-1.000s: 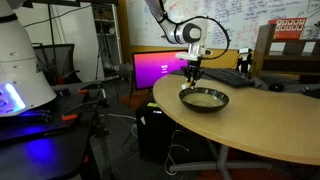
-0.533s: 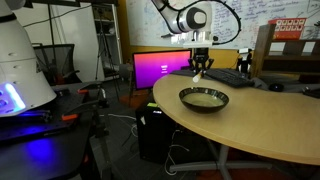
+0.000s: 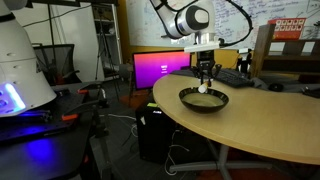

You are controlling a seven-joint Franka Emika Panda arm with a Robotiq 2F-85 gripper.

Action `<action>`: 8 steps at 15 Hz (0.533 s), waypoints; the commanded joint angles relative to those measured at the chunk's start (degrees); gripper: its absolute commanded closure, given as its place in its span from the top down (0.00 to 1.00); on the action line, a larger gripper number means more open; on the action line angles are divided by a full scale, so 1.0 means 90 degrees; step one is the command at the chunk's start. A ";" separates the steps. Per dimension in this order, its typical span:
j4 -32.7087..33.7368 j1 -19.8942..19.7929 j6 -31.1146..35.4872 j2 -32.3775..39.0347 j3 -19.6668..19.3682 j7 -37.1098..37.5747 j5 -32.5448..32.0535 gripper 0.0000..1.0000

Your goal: Put the glue stick in the bowl

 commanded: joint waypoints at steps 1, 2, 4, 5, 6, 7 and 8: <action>-0.0791 0.0114 0.0206 -0.0586 -0.0304 0.0052 -0.0692 0.08; -0.0859 0.0151 0.0106 -0.0647 -0.0377 0.0078 -0.0884 0.08; -0.0931 0.0148 -0.0076 -0.0670 -0.0361 -0.0034 -0.1161 0.08; -0.0971 0.0169 -0.0145 -0.0665 -0.0333 -0.0068 -0.1279 0.08; -0.0985 0.0198 -0.0182 -0.0625 -0.0325 -0.0075 -0.1392 0.08; -0.1003 0.0269 -0.0243 -0.0591 -0.0354 -0.0079 -0.1563 0.08; -0.1034 0.0313 -0.0249 -0.0574 -0.0358 -0.0044 -0.1677 0.08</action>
